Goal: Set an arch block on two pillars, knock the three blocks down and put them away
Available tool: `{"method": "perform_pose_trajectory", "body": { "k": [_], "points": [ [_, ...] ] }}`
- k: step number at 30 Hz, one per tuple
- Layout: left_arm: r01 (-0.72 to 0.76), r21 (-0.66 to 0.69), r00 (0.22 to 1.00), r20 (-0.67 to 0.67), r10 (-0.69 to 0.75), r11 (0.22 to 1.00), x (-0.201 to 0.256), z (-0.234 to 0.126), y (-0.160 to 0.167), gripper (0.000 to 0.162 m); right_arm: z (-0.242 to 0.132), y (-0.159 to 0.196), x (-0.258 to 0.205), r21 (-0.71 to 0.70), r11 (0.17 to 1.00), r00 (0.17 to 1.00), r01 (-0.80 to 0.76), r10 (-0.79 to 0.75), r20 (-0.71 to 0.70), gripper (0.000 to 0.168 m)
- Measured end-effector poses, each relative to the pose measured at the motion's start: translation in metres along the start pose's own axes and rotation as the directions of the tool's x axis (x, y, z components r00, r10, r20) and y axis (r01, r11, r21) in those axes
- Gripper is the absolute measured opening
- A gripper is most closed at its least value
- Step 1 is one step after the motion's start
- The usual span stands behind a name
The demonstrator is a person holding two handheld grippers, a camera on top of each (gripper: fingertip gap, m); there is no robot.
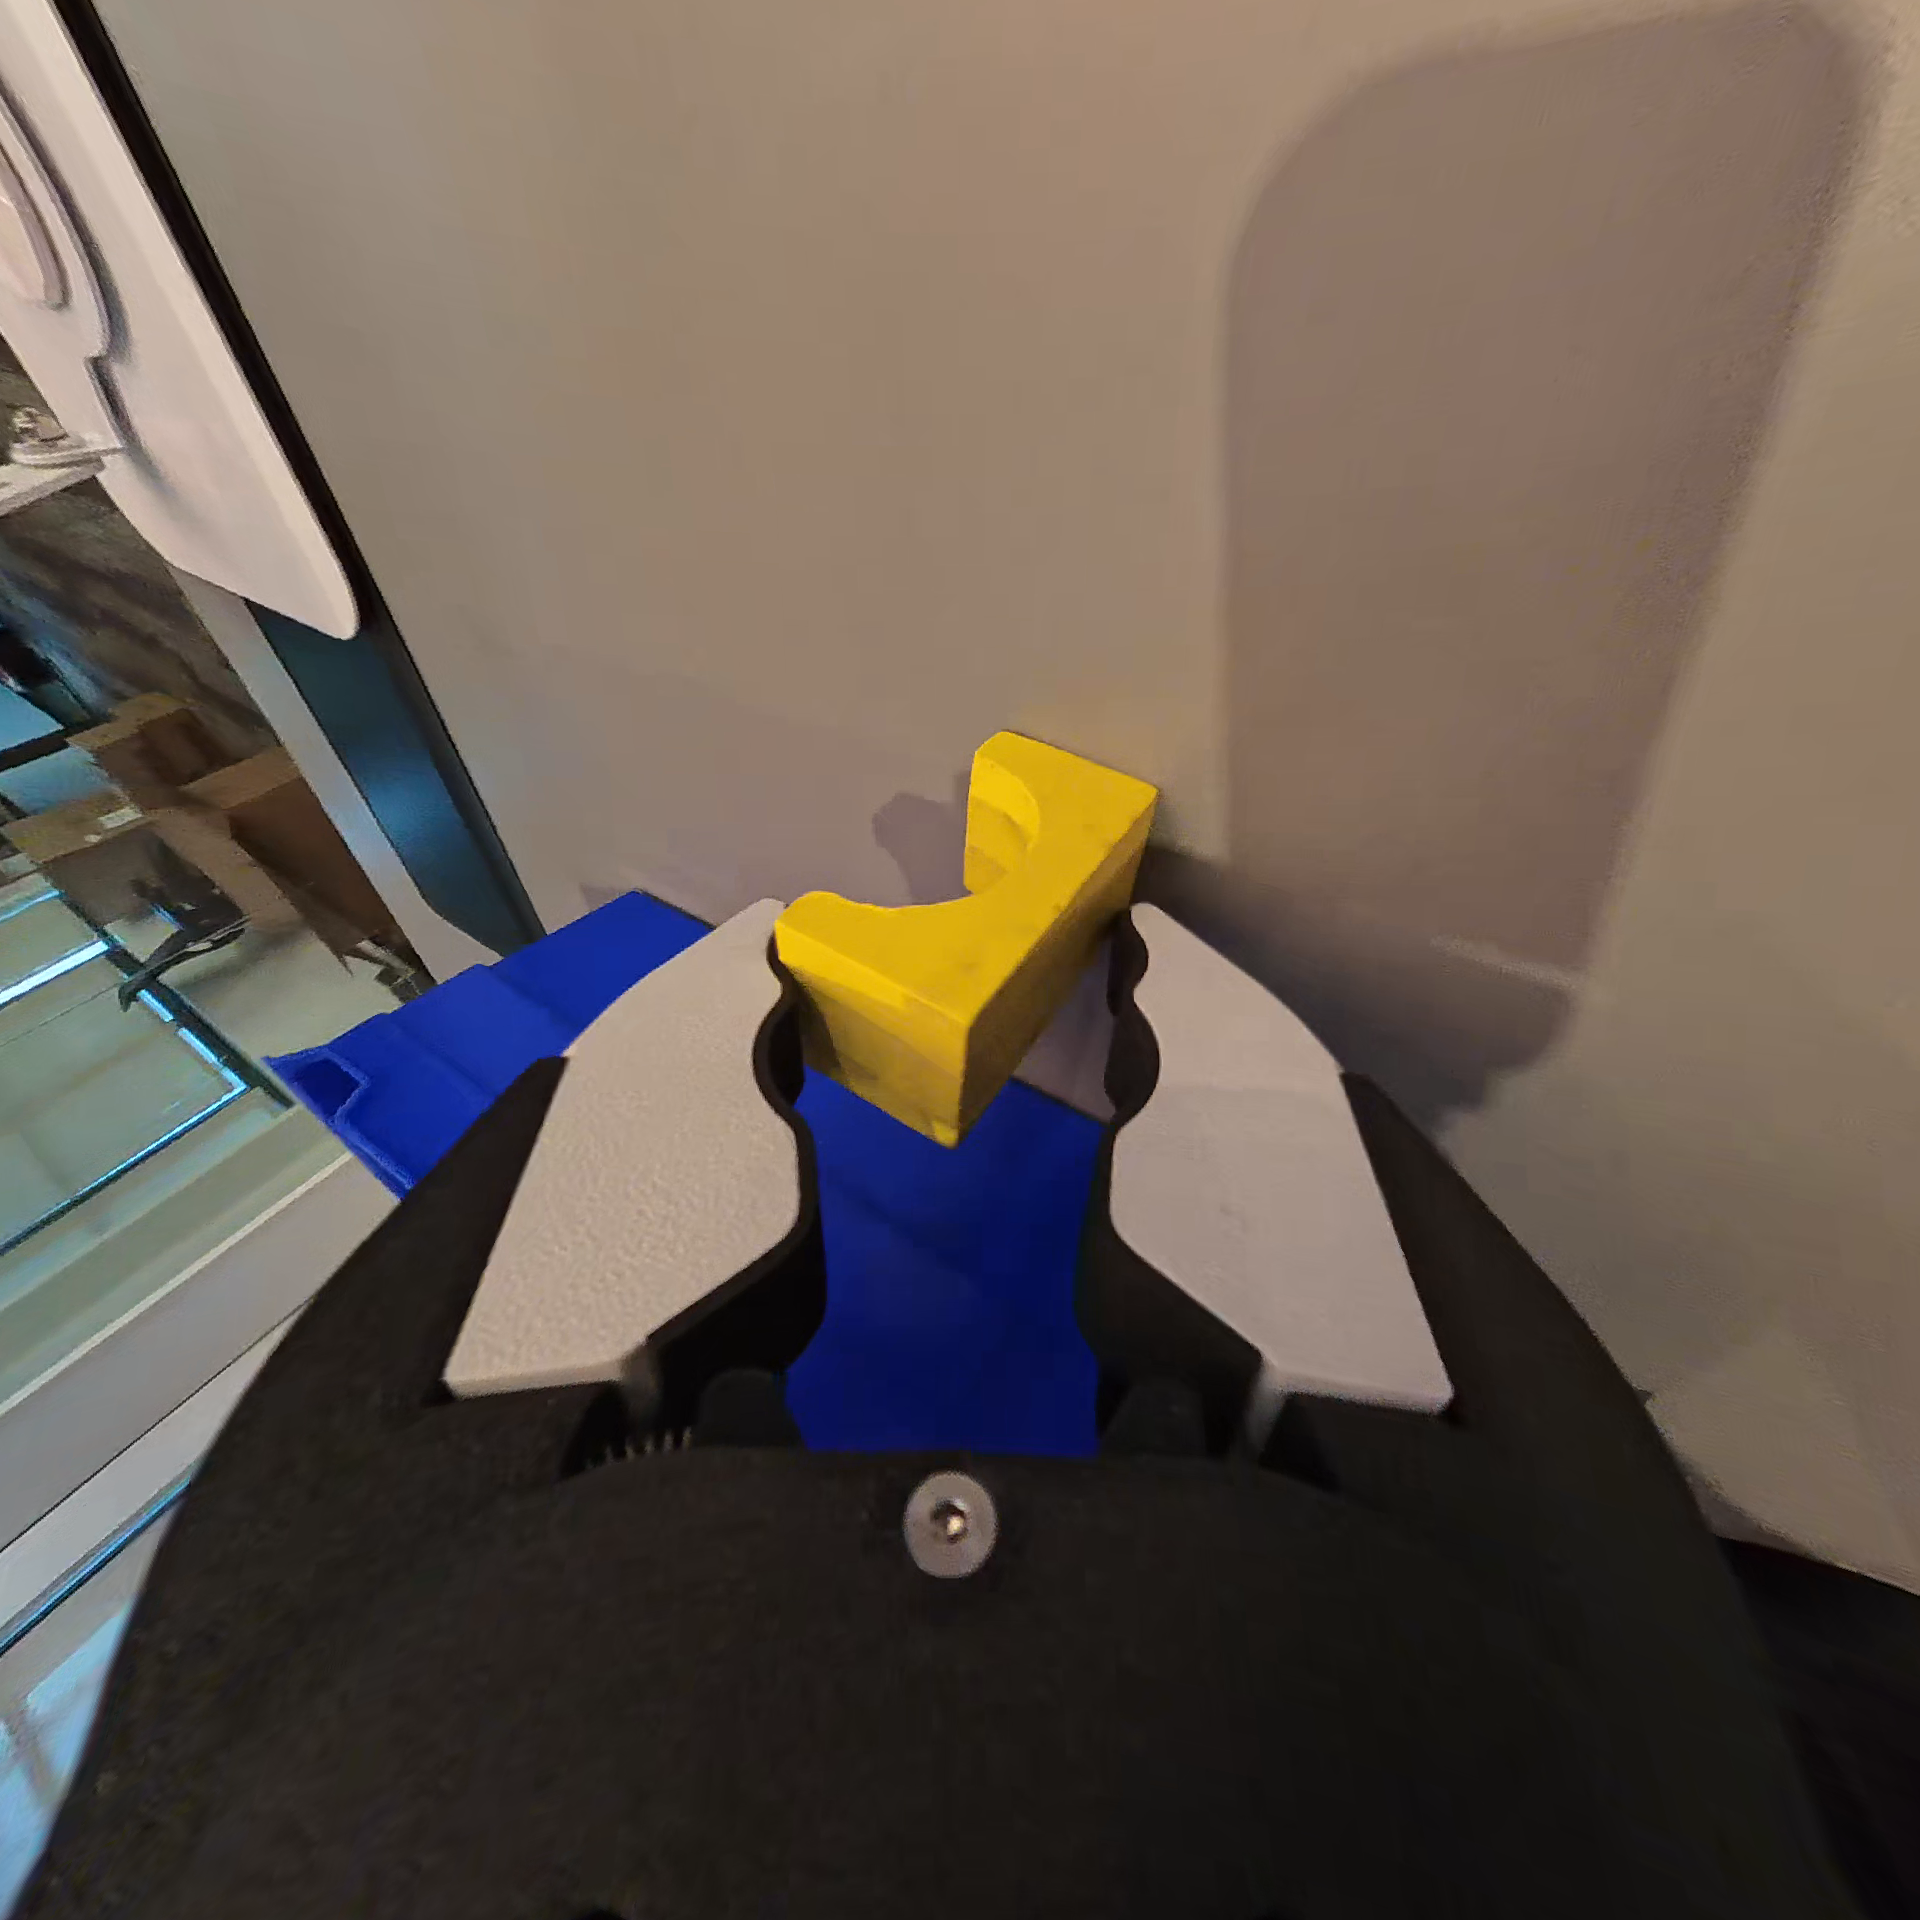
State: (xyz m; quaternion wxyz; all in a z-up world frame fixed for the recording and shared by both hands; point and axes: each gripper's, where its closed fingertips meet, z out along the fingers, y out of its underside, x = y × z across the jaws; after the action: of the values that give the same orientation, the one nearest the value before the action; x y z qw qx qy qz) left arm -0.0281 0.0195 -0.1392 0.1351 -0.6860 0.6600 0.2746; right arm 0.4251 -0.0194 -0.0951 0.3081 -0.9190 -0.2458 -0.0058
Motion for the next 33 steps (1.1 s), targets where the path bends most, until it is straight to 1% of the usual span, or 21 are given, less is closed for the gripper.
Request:
{"method": "perform_pose_trajectory", "body": {
  "k": [3,5,6,7,8,10,12,13,14,16,18,20,22,24,26,27,28,29,30,32,33],
  "points": [
    [0.049,0.042,0.998,-0.049,-0.047,0.998,0.003,-0.007,0.000,0.048,0.029,0.009,0.002,-0.076,0.994,0.997,-0.078,0.077,-0.012,0.034],
    [0.082,0.079,0.993,-0.085,-0.076,0.993,0.005,-0.013,-0.001,0.039,0.032,0.008,0.008,-0.085,0.992,0.994,-0.097,0.092,-0.057,0.039],
    [0.094,0.099,0.992,-0.097,-0.085,0.991,0.005,-0.017,-0.001,0.036,0.028,0.003,0.014,-0.061,0.994,0.991,-0.096,0.090,-0.099,0.042],
    [0.106,0.115,0.991,-0.099,-0.095,0.988,0.004,-0.019,-0.001,0.036,0.020,-0.007,0.018,-0.012,0.996,0.986,-0.092,0.089,-0.142,0.045],
    [0.114,0.123,0.989,-0.104,-0.101,0.986,0.004,-0.022,-0.001,0.036,0.009,-0.022,0.019,0.066,0.995,0.982,-0.074,0.084,-0.169,0.047],
    [0.125,0.132,0.990,-0.088,-0.114,0.983,-0.001,-0.026,0.001,0.036,-0.021,-0.061,0.006,0.276,0.961,0.983,-0.002,0.053,-0.176,0.052],
    [0.141,0.177,0.990,-0.045,-0.135,0.974,-0.012,-0.034,0.000,0.036,-0.051,-0.101,-0.031,0.487,0.868,0.993,0.097,-0.053,-0.103,0.051],
    [0.159,0.222,0.987,-0.034,-0.155,0.962,-0.018,-0.040,-0.003,0.036,-0.065,-0.117,-0.059,0.581,0.800,0.987,0.150,-0.152,-0.045,0.051],
    [0.182,0.281,0.983,-0.037,-0.179,0.942,-0.023,-0.049,-0.008,0.036,-0.076,-0.128,-0.092,0.659,0.726,0.961,0.197,-0.277,0.017,0.051],
    [0.233,0.432,0.972,-0.092,-0.215,0.871,-0.027,-0.074,-0.023,0.035,-0.085,-0.130,-0.159,0.744,0.608,0.834,0.277,-0.537,0.128,0.051],
    [0.278,0.568,0.960,-0.197,-0.200,0.775,-0.021,-0.105,-0.042,0.035,-0.077,-0.131,-0.201,0.761,0.536,0.741,0.366,-0.662,0.110,0.051],
    [0.285,0.658,0.957,-0.237,-0.168,0.697,-0.015,-0.131,-0.056,0.035,-0.068,-0.136,-0.236,0.770,0.454,0.670,0.449,-0.741,0.047,0.051],
    [0.271,0.696,0.962,-0.226,-0.155,0.665,-0.012,-0.146,-0.064,0.035,-0.063,-0.142,-0.270,0.785,0.384,0.607,0.487,-0.795,0.013,0.051],
    [0.254,0.726,0.967,-0.216,-0.138,0.639,-0.008,-0.158,-0.071,0.035,-0.061,-0.149,-0.295,0.787,0.340,0.563,0.515,-0.826,-0.011,0.051],
    [0.255,0.751,0.966,-0.231,-0.120,0.609,-0.002,-0.169,-0.079,0.035,-0.058,-0.158,-0.310,0.782,0.320,0.534,0.535,-0.845,-0.019,0.049],
    [0.255,0.762,0.964,-0.246,-0.097,0.596,0.003,-0.174,-0.082,0.035,-0.058,-0.164,-0.313,0.781,0.319,0.540,0.537,-0.841,-0.028,0.044],
    [0.243,0.761,0.967,-0.236,-0.093,0.602,0.004,-0.175,-0.082,0.035,-0.058,-0.167,-0.315,0.781,0.315,0.534,0.539,-0.845,-0.027,0.036],
    [0.232,0.760,0.971,-0.220,-0.095,0.607,0.004,-0.174,-0.080,0.035,-0.057,-0.164,-0.318,0.777,0.319,0.503,0.542,-0.864,0.004,0.022],
    [0.237,0.759,0.969,-0.230,-0.090,0.607,0.005,-0.174,-0.079,0.039,-0.057,-0.163,-0.319,0.773,0.331,0.495,0.540,-0.868,0.026,0.013],
    [0.280,0.730,0.959,-0.239,-0.151,0.624,-0.004,-0.172,-0.069,0.059,-0.062,-0.158,-0.315,0.768,0.346,0.463,0.540,-0.884,0.072,0.013],
    [0.295,0.704,0.955,-0.220,-0.197,0.645,-0.013,-0.170,-0.057,0.063,-0.065,-0.159,-0.306,0.753,0.349,0.469,0.557,-0.881,0.062,0.013]
  ]
}}
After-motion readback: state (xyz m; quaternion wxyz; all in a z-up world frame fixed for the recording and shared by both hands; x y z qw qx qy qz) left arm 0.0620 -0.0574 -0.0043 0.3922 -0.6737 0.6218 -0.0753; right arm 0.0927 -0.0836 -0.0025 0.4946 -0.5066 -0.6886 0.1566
